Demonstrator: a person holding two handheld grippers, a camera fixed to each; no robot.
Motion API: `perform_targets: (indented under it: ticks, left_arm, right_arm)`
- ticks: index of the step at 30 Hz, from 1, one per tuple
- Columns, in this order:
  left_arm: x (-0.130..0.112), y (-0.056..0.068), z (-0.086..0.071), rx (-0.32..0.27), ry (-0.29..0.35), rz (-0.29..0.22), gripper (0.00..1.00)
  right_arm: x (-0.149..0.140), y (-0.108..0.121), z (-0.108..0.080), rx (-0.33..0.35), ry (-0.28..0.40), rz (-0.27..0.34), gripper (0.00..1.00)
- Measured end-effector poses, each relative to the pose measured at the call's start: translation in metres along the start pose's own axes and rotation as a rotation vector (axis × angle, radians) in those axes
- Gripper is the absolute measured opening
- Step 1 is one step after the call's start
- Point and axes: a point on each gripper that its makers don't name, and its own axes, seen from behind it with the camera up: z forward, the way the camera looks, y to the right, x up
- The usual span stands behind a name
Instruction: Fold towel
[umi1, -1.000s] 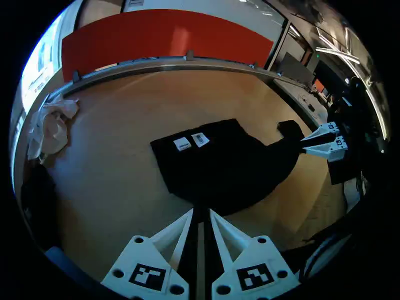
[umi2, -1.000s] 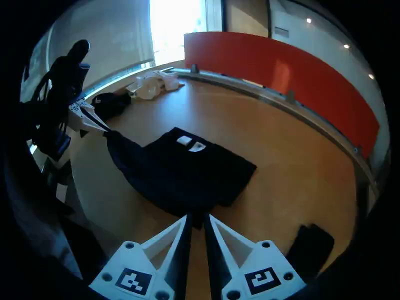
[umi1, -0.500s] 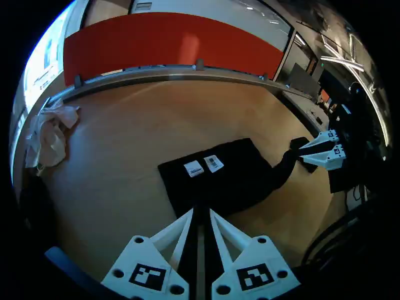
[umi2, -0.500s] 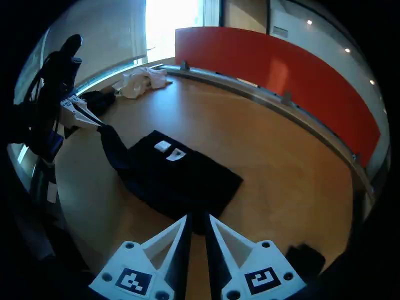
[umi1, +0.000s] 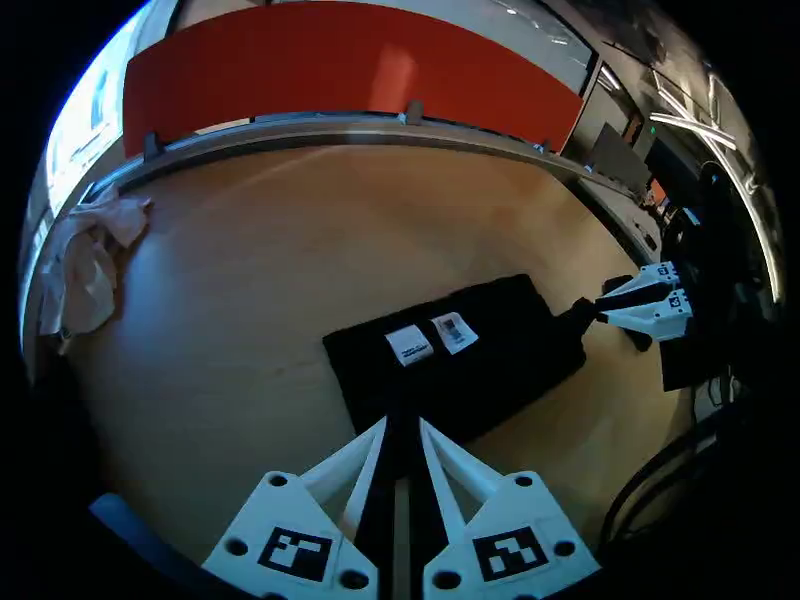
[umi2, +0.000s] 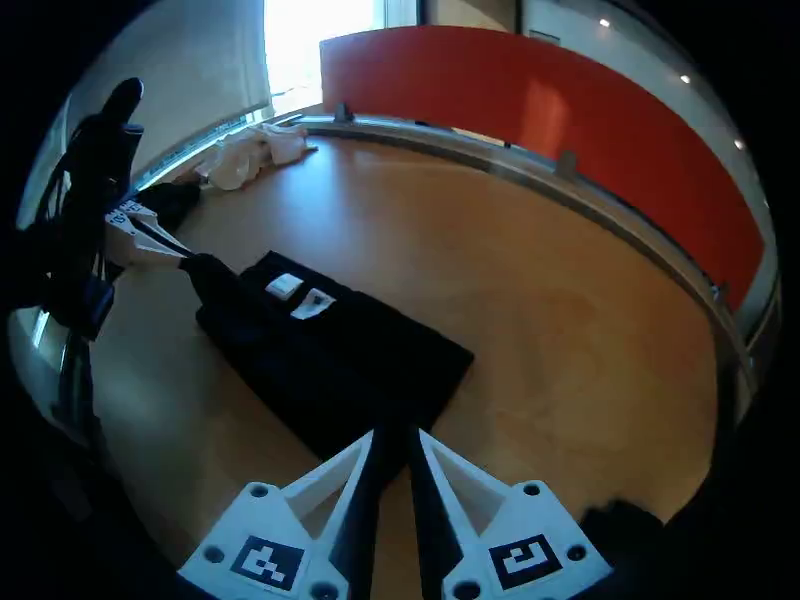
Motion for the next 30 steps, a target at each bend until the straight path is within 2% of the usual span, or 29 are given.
perform_targets:
  ticks: [9,15,24,26,30]
  left_arm:
    - [-0.001,-0.008,0.025,0.007,-0.020,0.003,0.07]
    - [0.005,-0.019,0.039,0.027,-0.013,-0.006,0.07]
    - [0.011,-0.034,0.056,0.060,-0.009,-0.032,0.08]
    - [0.013,-0.038,0.059,0.071,-0.007,-0.035,0.09]
    - [0.017,-0.043,0.062,0.091,-0.003,-0.043,0.18]
  right_arm:
    - [-0.001,0.008,0.022,-0.015,-0.008,0.028,0.18]
    - [0.004,0.014,0.035,-0.033,-0.003,0.046,0.21]
    - [0.010,0.026,0.050,-0.068,-0.003,0.054,0.31]
    - [0.010,0.029,0.052,-0.076,-0.005,0.049,0.37]
    - [0.014,0.033,0.055,-0.090,-0.001,0.043,0.48]
